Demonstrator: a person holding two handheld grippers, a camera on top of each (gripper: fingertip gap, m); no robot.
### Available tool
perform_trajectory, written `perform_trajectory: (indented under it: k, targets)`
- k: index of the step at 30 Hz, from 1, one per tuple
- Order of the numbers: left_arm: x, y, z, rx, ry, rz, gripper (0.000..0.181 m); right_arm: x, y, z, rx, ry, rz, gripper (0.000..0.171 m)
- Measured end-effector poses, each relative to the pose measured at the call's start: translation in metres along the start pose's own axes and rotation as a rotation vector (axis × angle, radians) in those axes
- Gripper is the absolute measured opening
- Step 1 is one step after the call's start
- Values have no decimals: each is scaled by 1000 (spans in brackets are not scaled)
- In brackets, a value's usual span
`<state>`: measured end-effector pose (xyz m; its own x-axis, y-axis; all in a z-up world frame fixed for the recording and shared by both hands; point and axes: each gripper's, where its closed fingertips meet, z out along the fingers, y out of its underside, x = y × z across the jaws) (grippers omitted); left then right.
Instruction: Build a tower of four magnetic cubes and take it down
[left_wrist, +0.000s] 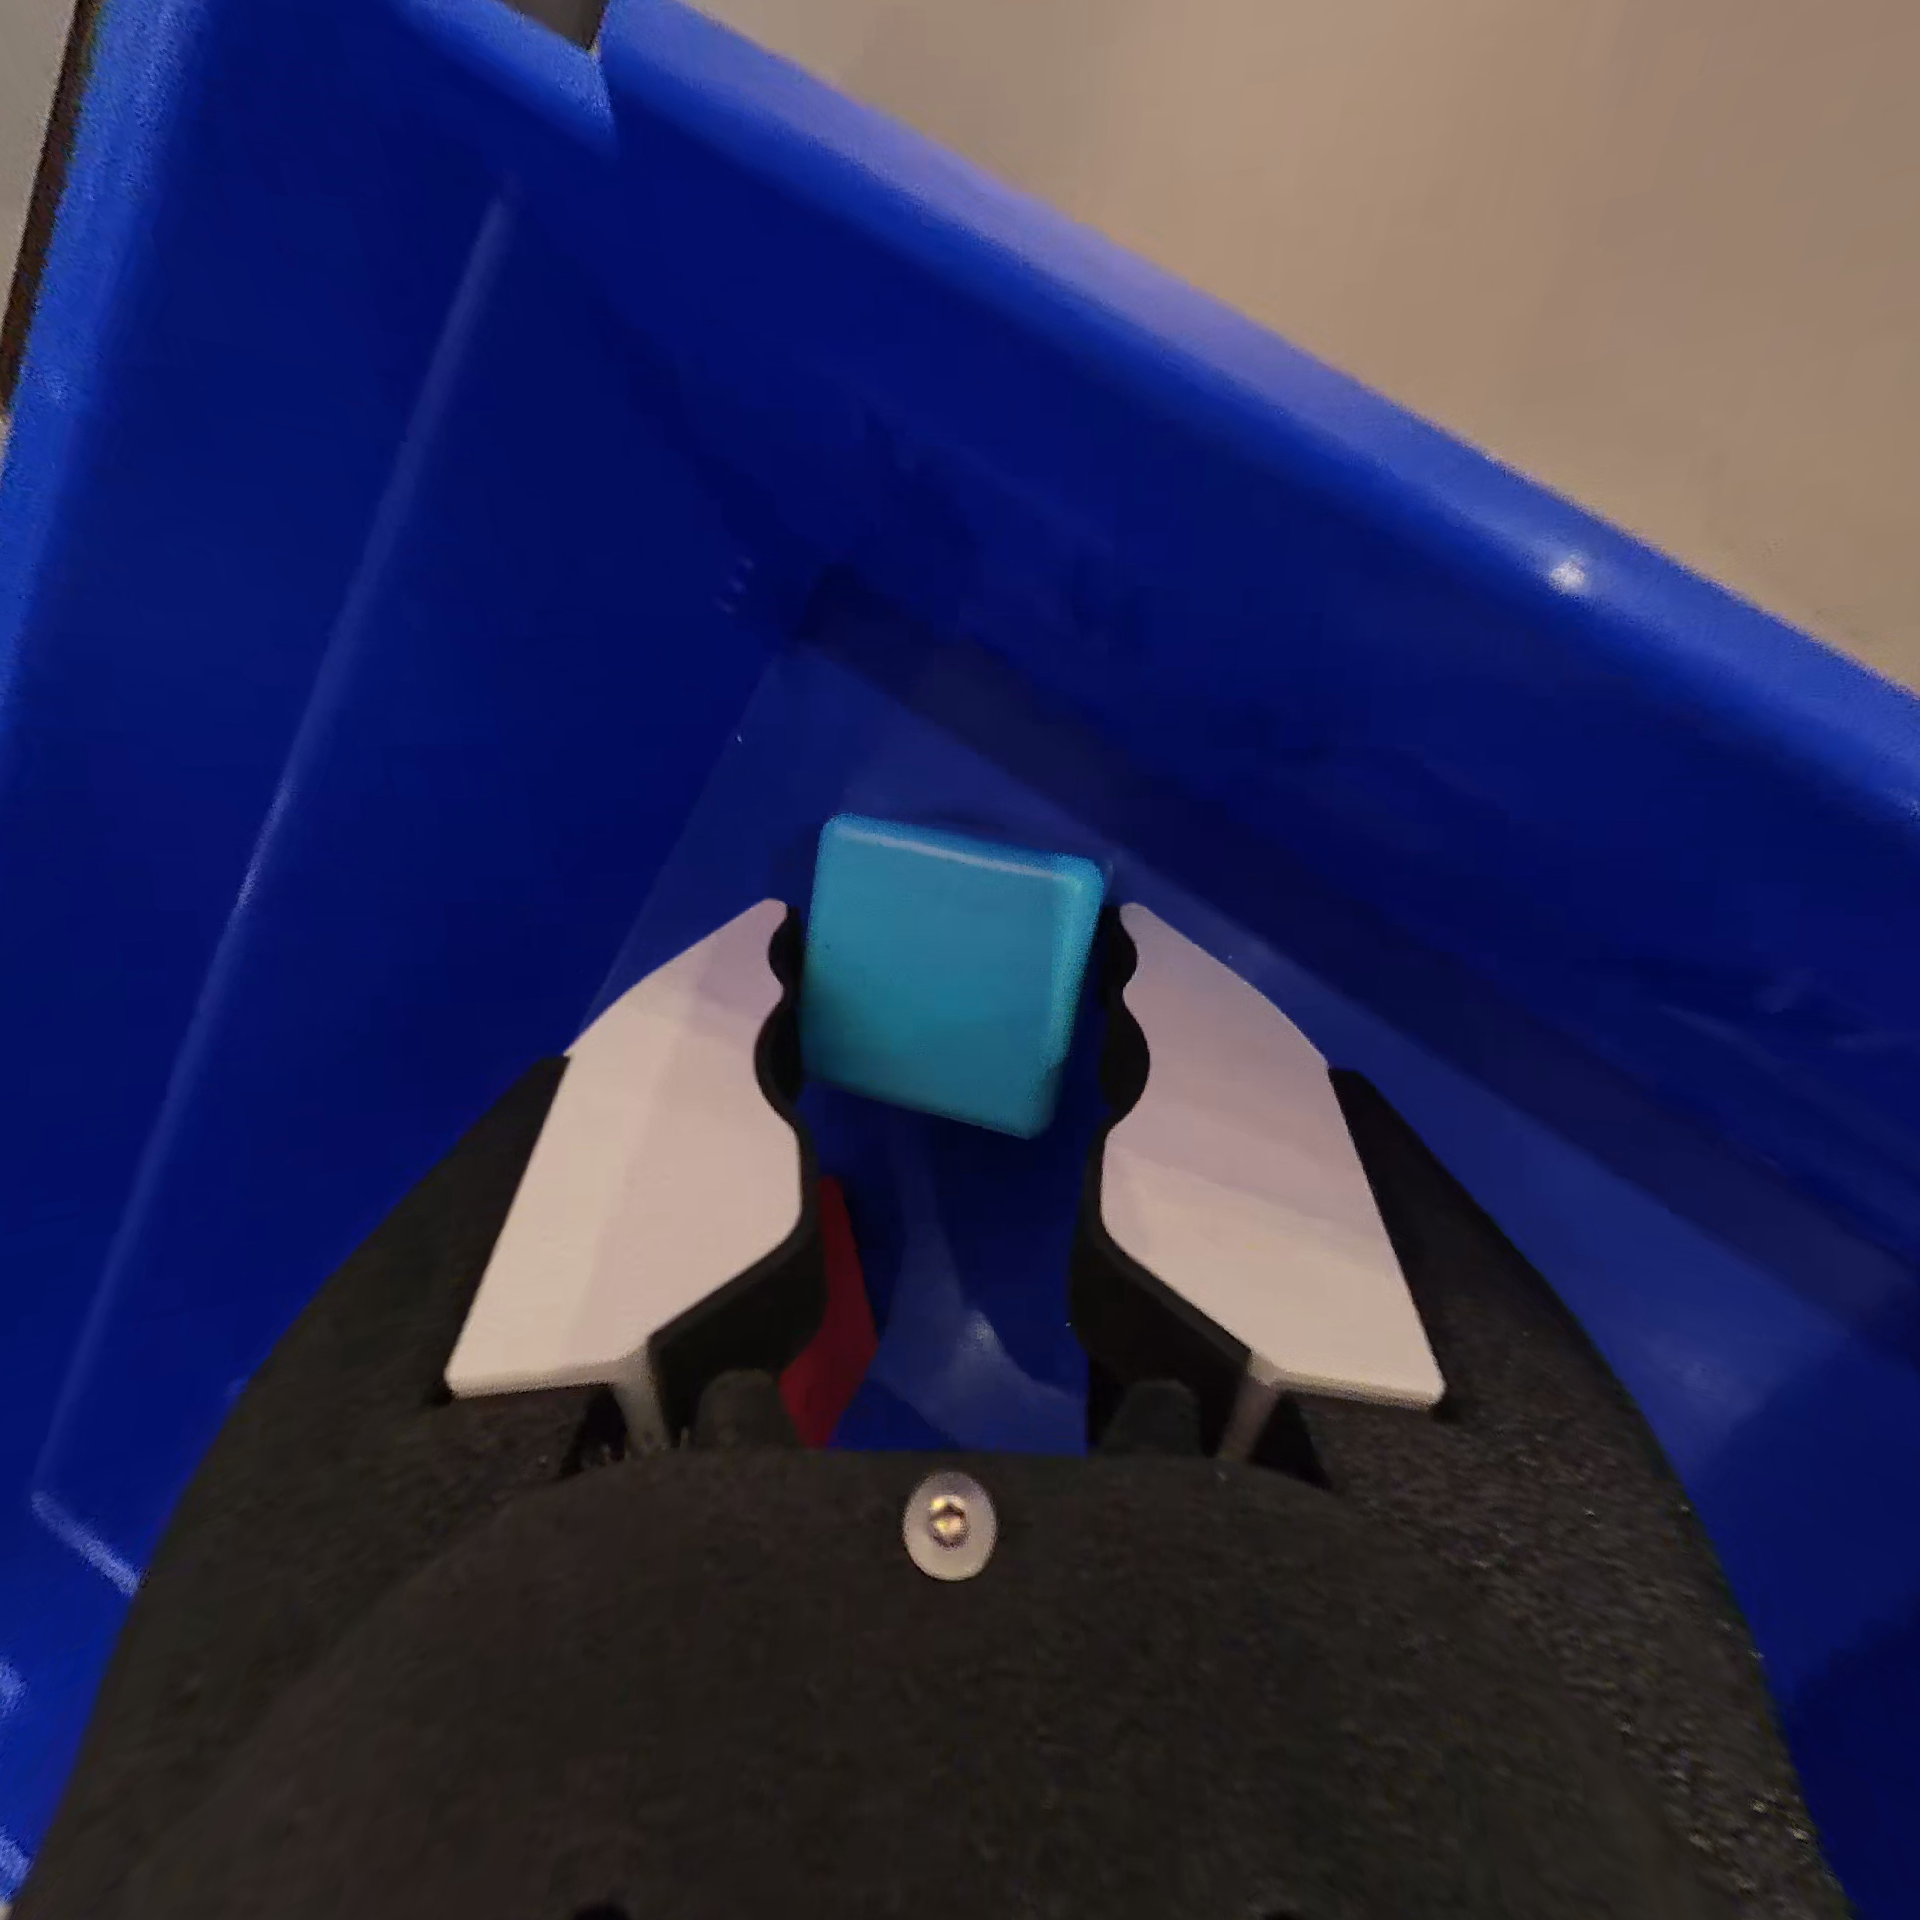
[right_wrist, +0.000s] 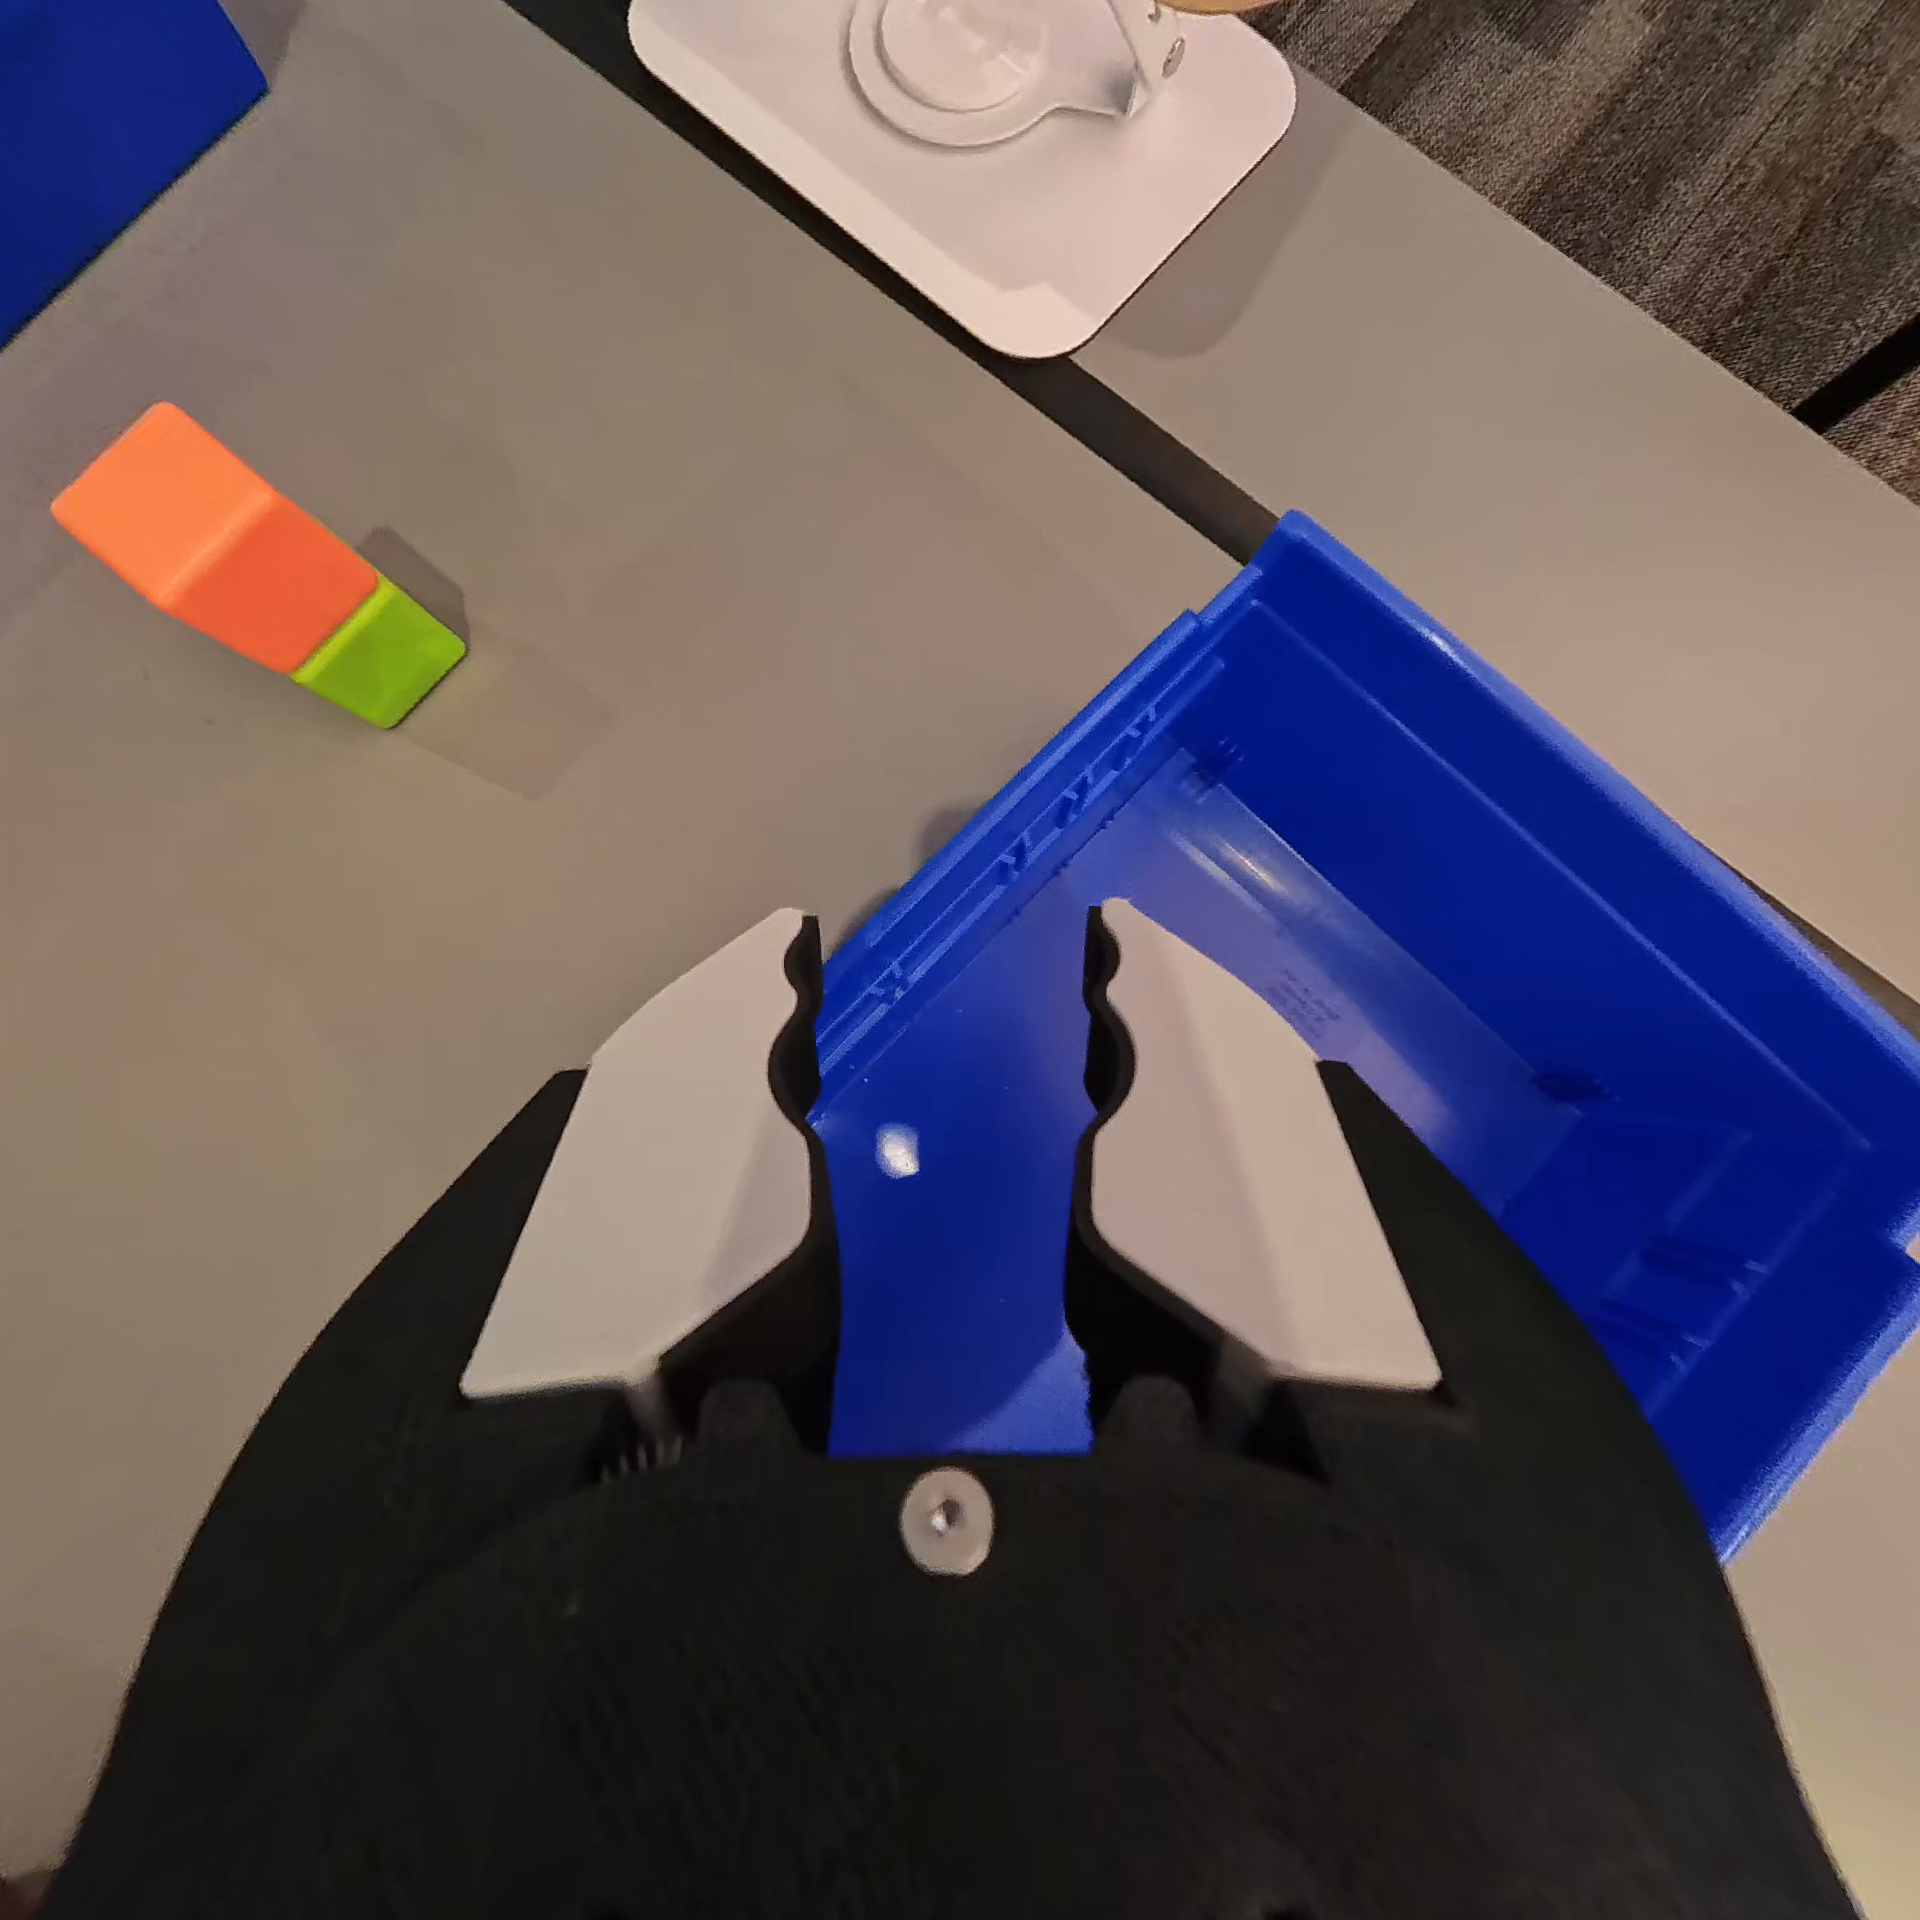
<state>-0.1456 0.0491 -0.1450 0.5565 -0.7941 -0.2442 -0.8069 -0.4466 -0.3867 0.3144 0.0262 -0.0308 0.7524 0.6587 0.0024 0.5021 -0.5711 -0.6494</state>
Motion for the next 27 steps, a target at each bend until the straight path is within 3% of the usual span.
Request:
perform_trajectory:
  k: [8, 14, 17, 20, 23, 27]
  targets:
    - [-11, 2, -21, -26, -67, -78, 53, 1, 2, 1, -10, 1, -2, 50]
    - [-23, -28, -99, 147, -199, -162, 52, 3, 5, 3, -29, 5, -1, 50]
    - [10, -82, -143, 354, -166, -73, 52, 3, 6, 3, -37, 7, -6, 50]
    - [71, -145, -162, 526, -53, 88, 52, 1, 6, 3, -37, 5, -11, 50]
    - [126, -188, -145, 552, 23, 243, 52, -1, 5, 3, -42, 1, -21, 50]
    - [168, -198, -100, 428, 107, 394, 51, -4, 5, 2, -43, -3, -34, 50]
